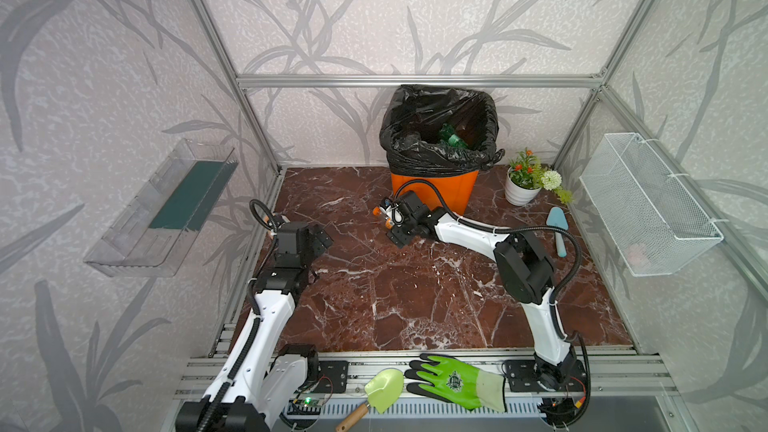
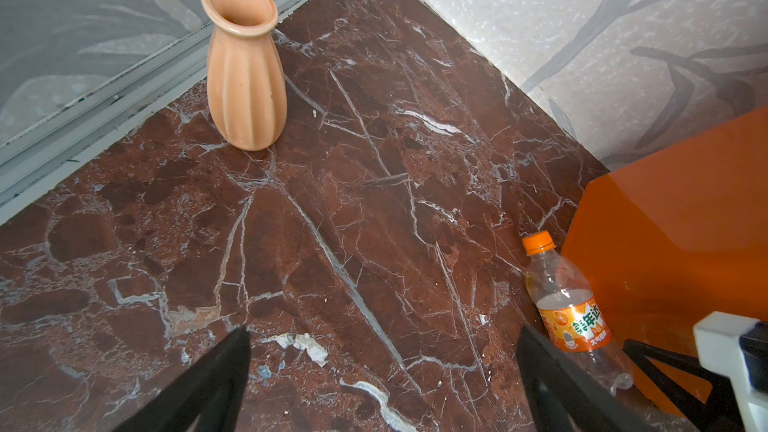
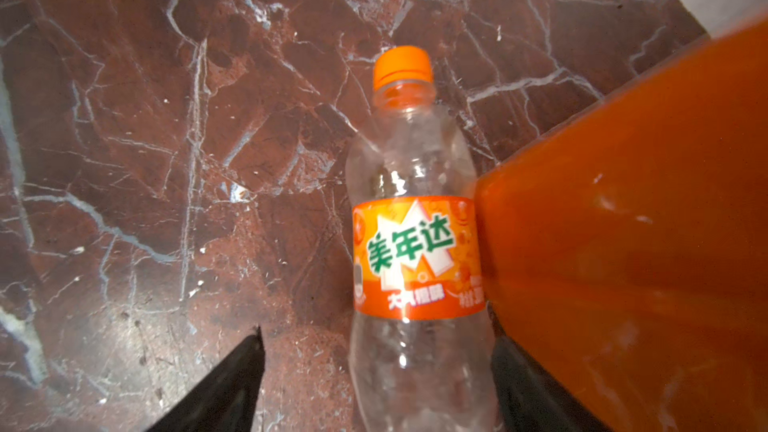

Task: Throw the plastic bottles in the bin
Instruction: 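Lower the right gripper over the orange-capped bottle beside the bin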

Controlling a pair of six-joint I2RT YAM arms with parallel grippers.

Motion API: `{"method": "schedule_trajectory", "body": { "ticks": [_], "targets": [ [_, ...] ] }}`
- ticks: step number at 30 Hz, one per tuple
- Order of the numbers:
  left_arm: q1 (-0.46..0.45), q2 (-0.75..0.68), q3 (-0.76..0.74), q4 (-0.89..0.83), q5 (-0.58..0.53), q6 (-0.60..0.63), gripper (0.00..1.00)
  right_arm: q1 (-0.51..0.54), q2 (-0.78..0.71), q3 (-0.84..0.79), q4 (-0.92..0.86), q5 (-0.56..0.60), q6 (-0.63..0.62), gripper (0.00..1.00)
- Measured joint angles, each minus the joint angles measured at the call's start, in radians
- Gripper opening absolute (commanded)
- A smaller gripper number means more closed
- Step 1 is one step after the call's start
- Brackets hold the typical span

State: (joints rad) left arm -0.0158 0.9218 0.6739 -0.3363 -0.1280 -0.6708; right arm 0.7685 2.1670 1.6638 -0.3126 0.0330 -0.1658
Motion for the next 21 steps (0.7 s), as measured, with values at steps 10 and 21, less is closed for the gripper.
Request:
{"method": "schedule_trajectory", "body": {
  "ticks": [10, 21],
  "targets": [
    [0.006, 0.007, -0.016, 0.0, 0.014, 0.001, 0.99, 0.065, 0.05, 0.121, -0.12, 0.067, 0.032, 0.89],
    [0.014, 0.007, -0.024, -0.001, 0.018, 0.016, 0.99, 0.057, 0.384, 0.685, -0.401, 0.128, 0.238, 0.9]
  ]
}}
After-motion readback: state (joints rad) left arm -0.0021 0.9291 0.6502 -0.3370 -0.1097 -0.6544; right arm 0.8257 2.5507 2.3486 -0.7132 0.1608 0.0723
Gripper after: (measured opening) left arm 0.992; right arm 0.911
